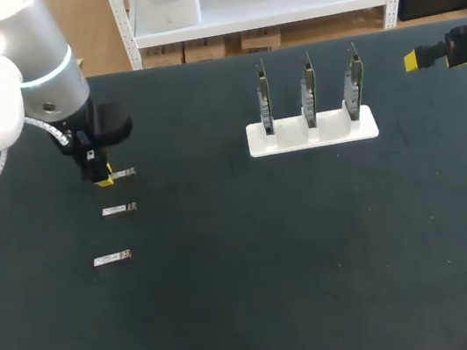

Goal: Pick up the optical module with the left hand, and insert it into the network port with the right hand.

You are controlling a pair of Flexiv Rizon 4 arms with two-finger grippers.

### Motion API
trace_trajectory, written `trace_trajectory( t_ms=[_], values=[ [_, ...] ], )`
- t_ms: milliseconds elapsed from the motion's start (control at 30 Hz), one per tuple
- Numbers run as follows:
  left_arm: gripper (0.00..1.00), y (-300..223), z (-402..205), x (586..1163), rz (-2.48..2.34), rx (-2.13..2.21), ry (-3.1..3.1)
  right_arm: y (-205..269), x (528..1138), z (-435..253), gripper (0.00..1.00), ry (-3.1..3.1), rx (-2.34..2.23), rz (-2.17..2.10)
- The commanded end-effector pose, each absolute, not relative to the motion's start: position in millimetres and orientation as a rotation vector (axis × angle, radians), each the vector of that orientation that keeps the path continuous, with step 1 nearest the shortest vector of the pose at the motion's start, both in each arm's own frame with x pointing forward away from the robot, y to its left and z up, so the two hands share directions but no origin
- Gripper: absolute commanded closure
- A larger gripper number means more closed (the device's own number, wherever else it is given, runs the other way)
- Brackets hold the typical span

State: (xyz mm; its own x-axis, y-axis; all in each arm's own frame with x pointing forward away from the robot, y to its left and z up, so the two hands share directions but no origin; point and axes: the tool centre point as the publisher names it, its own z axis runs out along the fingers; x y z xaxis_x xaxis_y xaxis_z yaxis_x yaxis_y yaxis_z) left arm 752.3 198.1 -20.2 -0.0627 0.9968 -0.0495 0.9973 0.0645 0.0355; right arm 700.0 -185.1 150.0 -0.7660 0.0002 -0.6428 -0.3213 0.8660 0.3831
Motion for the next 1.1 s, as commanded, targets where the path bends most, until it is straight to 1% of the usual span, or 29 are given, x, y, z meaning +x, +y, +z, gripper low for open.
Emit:
trace_trajectory(
  t_ms=[33,200,367,433,500,800,900,1100],
  values=[
    [1.00,201,-19,752,-0.022,2.077,2.258,-185,700,150,0.00,2.374,-0.231,0.636],
    [1.00,201,-8,756,-0.139,1.923,2.345,-185,700,150,0.00,2.374,-0.231,0.636],
    [1.00,198,12,760,-0.407,1.577,2.461,-185,700,150,0.00,2.374,-0.231,0.636],
    [1.00,197,24,764,-0.444,1.434,2.455,-185,700,150,0.00,2.374,-0.231,0.636],
    [1.00,197,40,772,-0.531,1.270,2.453,-185,700,150,0.00,2.374,-0.231,0.636],
    [1.00,190,126,802,-0.525,0.816,2.168,-185,700,150,0.00,2.374,-0.231,0.636],
    [1.00,183,159,812,-0.551,0.721,2.048,-185,700,150,0.00,2.374,-0.231,0.636],
    [1.00,156,207,821,-0.576,0.703,1.869,-185,700,150,0.00,2.374,-0.231,0.636]
  ],
)
